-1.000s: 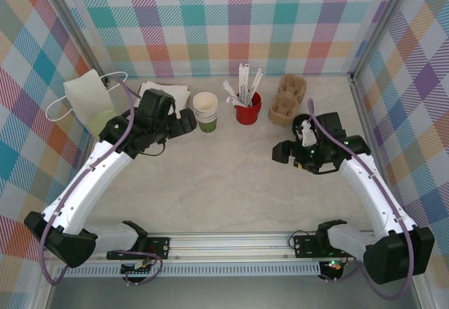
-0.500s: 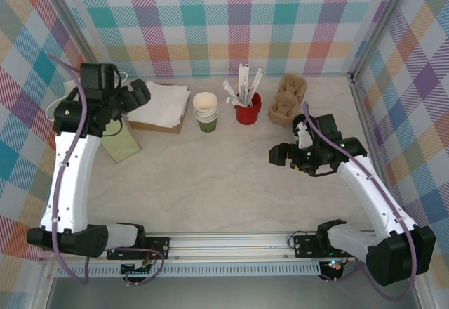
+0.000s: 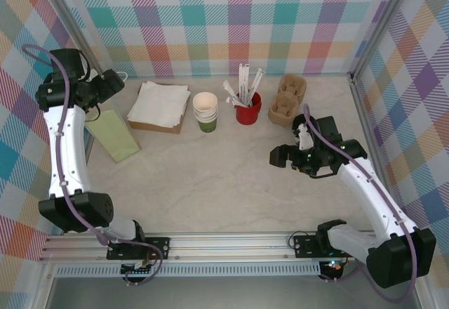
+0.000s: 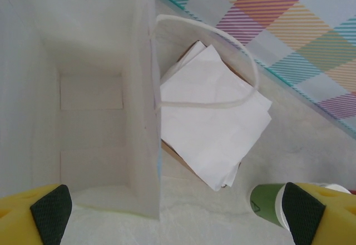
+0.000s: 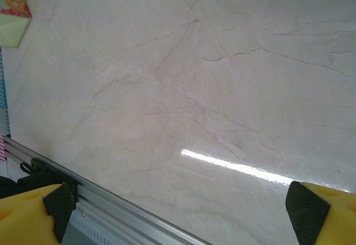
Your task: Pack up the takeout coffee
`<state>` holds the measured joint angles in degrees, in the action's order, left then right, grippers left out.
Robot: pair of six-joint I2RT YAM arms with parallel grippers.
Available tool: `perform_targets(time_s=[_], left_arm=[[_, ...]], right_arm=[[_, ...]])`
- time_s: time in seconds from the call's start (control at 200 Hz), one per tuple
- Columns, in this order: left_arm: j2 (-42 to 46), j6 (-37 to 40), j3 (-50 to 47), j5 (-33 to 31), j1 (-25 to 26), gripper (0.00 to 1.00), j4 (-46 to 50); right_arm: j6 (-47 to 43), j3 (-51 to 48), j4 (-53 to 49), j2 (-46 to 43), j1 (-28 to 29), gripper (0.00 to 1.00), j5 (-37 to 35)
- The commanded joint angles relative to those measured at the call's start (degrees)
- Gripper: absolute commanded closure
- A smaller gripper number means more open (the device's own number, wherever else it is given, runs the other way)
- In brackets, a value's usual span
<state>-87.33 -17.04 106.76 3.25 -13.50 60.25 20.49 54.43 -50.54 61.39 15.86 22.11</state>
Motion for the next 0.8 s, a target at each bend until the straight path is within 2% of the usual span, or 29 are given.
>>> perform_targets(time_s=[0.0,0.08,0.12,0.305,0.61,0.795], left_arm=[[-3.02,0.88,2.06,3.19,-2.51,0.02,-2.04],[-5.57,0.91,3.01,4.66,-2.76,0.04,-2.42],[-6.68,0.87,3.42,5.28,-4.57,0.05,-2.54],[-10.22,0.79,3.80,7.42,-4.70,0.09,-4.17],[-13.83,1.01,4.74,7.31,-4.70,0.17,-4.83],[-14.80,1.24,4.66,7.18,-4.70,0.28,-4.80]], right_arm=[[-0.89,-0.56,0.67,0.35,0.49,0.00,-0.27],[-0.82,-0.65,0.95,0.92,0.49,0.00,-0.40],[-0.72,-0.73,1.12,1.14,0.47,0.00,-0.45],[-0.47,-0.65,1.50,2.31,0.57,0.00,-0.31],[-0.69,0.22,1.98,4.49,0.73,0.00,-0.34],[-0.65,0.74,2.20,5.42,1.01,0.00,-0.49]])
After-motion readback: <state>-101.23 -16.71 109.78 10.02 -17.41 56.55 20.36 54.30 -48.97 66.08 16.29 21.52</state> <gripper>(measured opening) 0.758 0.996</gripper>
